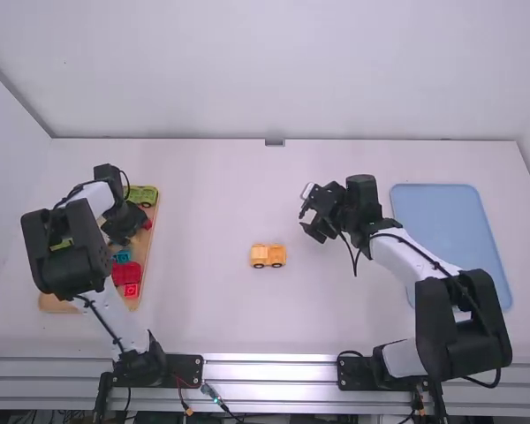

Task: Assemble lego blocks to make yellow taxi

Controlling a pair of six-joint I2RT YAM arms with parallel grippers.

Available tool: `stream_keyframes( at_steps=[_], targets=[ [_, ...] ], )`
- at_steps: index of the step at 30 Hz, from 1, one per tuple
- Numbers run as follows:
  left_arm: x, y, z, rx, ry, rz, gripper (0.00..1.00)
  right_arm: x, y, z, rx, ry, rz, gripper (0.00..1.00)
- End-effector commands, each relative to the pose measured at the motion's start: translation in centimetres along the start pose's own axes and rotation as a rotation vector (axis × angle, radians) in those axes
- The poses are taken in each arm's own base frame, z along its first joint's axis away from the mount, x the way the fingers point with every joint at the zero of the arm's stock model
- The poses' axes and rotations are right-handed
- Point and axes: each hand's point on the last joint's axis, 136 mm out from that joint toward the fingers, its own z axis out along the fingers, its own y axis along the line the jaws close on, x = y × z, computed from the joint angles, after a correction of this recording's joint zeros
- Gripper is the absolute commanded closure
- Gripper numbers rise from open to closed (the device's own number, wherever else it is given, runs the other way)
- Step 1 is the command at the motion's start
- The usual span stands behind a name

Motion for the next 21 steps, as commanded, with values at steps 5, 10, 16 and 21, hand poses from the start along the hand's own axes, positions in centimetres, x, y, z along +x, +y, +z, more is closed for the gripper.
stream_keyframes(
  at_steps=[5,10,16,21],
  targets=[
    [1.53,0.57,0.79,-0.009,0.035,0.079,0.46,-0.28,-0.20,-0.36,0.008,-0.007,0.005,0.01],
    [1.41,0.70,1.00,-0.012,0.024,0.077,0.52,-0.28,-0.20,-0.36,0.008,-0.007,0.005,0.01],
    [1.58,0.74,0.99,-0.014,0.030,0.079,0.72,-0.27,-0.21,-0.36,0.008,-0.007,0.005,0.01],
    [1.73,0.85,0.98,-0.019,0.036,0.079,0.81,-0.28,-0.22,-0.36,0.009,-0.007,0.004,0.01]
  ],
)
